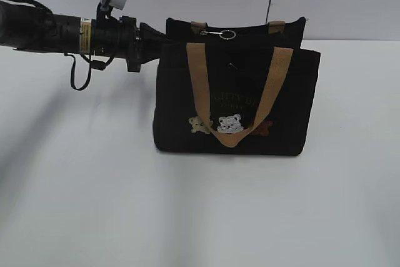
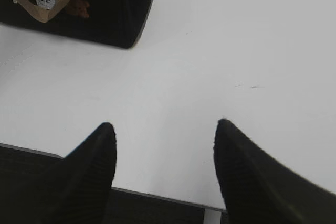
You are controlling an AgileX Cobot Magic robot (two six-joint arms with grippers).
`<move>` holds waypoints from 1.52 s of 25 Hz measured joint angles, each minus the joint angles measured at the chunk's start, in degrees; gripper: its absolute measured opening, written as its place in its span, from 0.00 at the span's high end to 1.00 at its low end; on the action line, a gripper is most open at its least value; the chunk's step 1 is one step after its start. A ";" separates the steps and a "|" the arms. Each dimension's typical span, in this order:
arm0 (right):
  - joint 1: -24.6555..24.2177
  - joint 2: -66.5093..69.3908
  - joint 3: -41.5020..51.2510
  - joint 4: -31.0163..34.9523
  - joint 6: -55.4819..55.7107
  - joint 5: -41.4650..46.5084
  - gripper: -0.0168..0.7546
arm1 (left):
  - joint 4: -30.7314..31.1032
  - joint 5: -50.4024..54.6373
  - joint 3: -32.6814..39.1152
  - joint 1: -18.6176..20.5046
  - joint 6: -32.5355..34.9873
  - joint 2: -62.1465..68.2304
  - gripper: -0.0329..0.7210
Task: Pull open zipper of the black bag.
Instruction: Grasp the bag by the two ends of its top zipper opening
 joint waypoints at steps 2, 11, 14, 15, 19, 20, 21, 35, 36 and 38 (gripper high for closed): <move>0.00 0.00 0.00 0.00 0.00 0.00 0.39 | 0.04 -0.22 0.00 0.00 0.00 0.00 0.93; 0.00 0.00 0.00 0.00 0.00 0.00 0.39 | 0.48 -1.14 0.00 0.00 0.00 0.05 0.93; 0.00 0.00 0.00 0.05 0.00 0.00 0.39 | 0.48 -1.15 0.00 0.00 0.00 0.05 0.93; 0.00 0.00 0.00 0.05 0.00 0.00 0.39 | 0.48 -1.20 0.00 0.00 0.00 0.05 0.93; 0.00 0.12 -0.30 0.25 3.02 -0.27 0.39 | 0.48 -1.20 0.00 0.00 0.00 0.05 0.93; 0.00 0.78 -0.83 0.61 4.24 -0.27 0.39 | 0.48 -1.20 0.00 0.00 0.00 0.05 0.93; 0.00 2.45 -1.53 1.16 5.43 -0.27 0.39 | 0.48 -1.20 0.00 0.00 0.00 0.05 0.93; 0.00 41.02 -22.10 9.28 6.19 -0.85 0.39 | 0.48 -1.20 0.00 0.00 0.00 0.05 0.93; 0.00 43.73 -23.88 9.91 6.12 -0.44 0.39 | 0.48 -1.20 0.00 0.00 0.00 0.05 0.93; 0.00 49.97 -28.25 10.99 6.10 0.55 0.39 | 0.52 -1.20 0.00 0.00 0.00 0.05 0.93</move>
